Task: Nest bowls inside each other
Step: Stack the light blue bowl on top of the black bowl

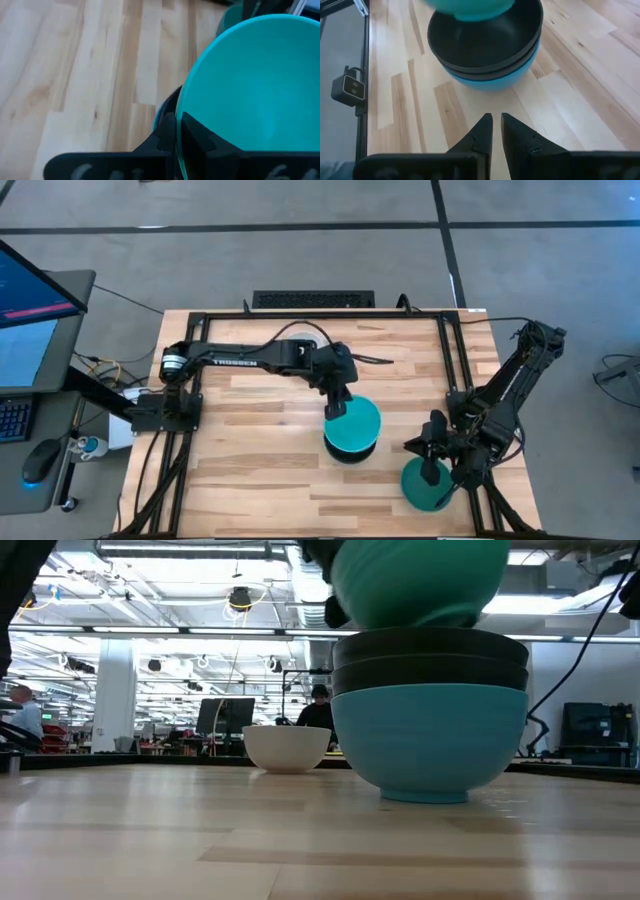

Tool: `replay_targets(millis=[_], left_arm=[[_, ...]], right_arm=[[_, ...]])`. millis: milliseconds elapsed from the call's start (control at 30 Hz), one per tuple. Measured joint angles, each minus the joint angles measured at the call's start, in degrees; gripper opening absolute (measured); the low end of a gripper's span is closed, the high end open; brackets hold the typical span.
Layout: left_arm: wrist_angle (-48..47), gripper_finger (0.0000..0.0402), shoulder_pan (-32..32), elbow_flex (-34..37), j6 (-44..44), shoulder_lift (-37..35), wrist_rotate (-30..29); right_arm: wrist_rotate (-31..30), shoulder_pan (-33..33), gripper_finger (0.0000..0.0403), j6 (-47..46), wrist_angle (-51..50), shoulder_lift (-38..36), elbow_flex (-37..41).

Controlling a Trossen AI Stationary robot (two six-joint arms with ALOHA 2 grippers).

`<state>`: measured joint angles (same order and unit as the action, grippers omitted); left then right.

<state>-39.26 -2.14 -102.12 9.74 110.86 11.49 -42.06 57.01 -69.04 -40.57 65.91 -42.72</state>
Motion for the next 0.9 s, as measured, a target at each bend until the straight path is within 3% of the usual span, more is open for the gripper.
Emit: replay_targets(millis=[367,900], left_arm=[[-1.9,0.0,0.7,0.2,0.5,4.8,2.6],[-2.8,0.001,0.7,0.2,0.2,7.8,1.8]], right_arm=[[0.0,0.3,0.0061,-0.4,0.2,0.0,0.0],[0.0,0.4,0.0061,-1.5,0.7,0.0,0.0]])
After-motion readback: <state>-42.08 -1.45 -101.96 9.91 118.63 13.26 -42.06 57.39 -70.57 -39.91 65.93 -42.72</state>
